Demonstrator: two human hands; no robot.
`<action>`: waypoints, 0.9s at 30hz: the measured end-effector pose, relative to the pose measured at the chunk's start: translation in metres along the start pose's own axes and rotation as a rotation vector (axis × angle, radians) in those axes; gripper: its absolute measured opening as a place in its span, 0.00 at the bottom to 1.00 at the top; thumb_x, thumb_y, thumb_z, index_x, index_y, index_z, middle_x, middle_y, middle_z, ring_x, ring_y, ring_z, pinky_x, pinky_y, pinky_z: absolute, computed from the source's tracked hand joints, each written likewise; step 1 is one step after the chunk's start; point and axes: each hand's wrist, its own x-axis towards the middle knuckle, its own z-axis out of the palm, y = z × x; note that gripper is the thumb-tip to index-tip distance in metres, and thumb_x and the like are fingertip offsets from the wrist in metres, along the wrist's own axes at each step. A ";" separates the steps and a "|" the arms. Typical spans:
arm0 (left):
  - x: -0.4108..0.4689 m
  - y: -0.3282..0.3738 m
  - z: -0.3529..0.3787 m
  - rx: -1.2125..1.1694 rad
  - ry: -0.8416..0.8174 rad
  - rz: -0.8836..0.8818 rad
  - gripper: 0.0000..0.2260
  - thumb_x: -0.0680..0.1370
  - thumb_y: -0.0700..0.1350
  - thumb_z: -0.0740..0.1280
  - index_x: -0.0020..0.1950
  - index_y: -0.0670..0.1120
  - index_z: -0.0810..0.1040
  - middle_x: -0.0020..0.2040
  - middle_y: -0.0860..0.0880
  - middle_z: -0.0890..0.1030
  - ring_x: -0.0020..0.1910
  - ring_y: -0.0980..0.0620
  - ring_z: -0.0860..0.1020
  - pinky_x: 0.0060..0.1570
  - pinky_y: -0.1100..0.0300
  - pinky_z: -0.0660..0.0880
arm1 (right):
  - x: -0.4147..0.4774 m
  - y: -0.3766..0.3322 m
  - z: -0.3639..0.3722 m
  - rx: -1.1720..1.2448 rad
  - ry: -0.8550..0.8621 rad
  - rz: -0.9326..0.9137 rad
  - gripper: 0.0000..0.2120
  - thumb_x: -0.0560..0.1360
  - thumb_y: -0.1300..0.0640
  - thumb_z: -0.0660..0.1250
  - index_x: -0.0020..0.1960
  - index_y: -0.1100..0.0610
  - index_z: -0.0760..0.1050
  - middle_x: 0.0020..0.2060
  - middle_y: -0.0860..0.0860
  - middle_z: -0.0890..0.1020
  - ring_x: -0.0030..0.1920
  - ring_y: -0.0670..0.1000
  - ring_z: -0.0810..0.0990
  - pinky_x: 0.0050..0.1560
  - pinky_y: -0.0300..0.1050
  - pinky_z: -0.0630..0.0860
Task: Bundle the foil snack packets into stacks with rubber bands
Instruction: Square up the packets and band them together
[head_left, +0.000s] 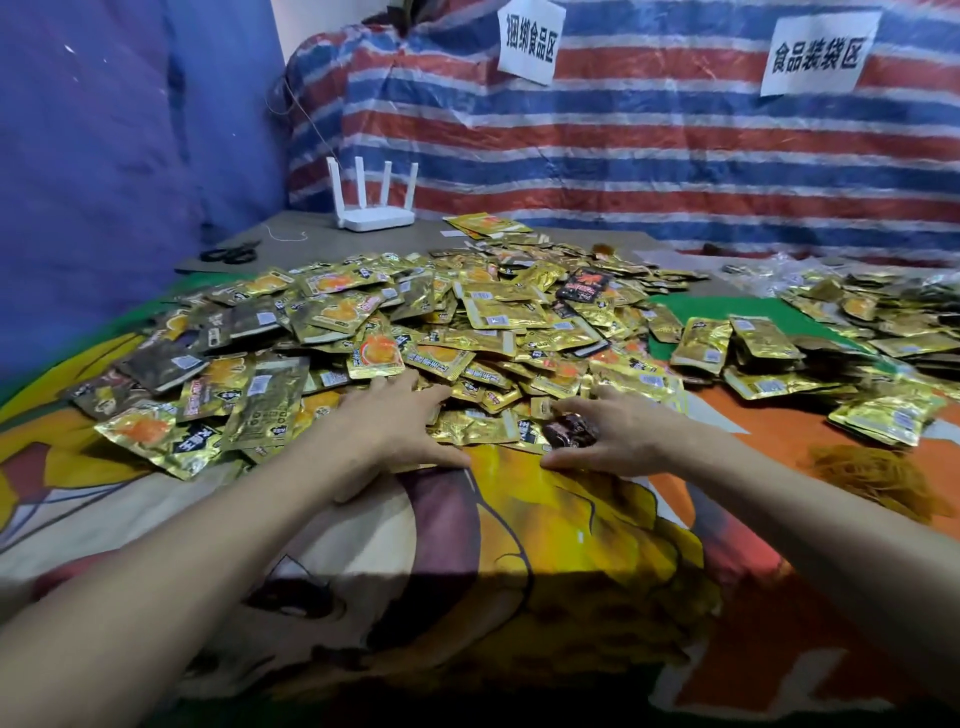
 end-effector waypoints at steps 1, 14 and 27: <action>0.002 0.001 -0.004 0.038 -0.017 0.017 0.43 0.70 0.75 0.64 0.80 0.58 0.58 0.77 0.46 0.62 0.74 0.39 0.64 0.67 0.42 0.67 | 0.000 -0.002 -0.001 -0.029 0.019 -0.022 0.48 0.63 0.18 0.54 0.78 0.36 0.56 0.68 0.57 0.69 0.68 0.64 0.71 0.62 0.56 0.74; 0.008 -0.004 -0.018 0.331 -0.063 0.192 0.43 0.68 0.63 0.72 0.77 0.49 0.59 0.69 0.47 0.70 0.63 0.42 0.75 0.49 0.52 0.69 | -0.002 -0.024 -0.010 -0.034 0.034 -0.112 0.30 0.77 0.41 0.66 0.72 0.56 0.64 0.53 0.56 0.75 0.52 0.58 0.76 0.53 0.54 0.77; 0.011 0.013 -0.017 0.701 0.158 0.419 0.22 0.74 0.43 0.69 0.65 0.41 0.68 0.56 0.44 0.77 0.46 0.42 0.78 0.31 0.56 0.61 | 0.006 -0.046 -0.023 -0.344 0.173 -0.205 0.15 0.72 0.50 0.72 0.55 0.57 0.77 0.37 0.50 0.73 0.35 0.51 0.73 0.28 0.43 0.68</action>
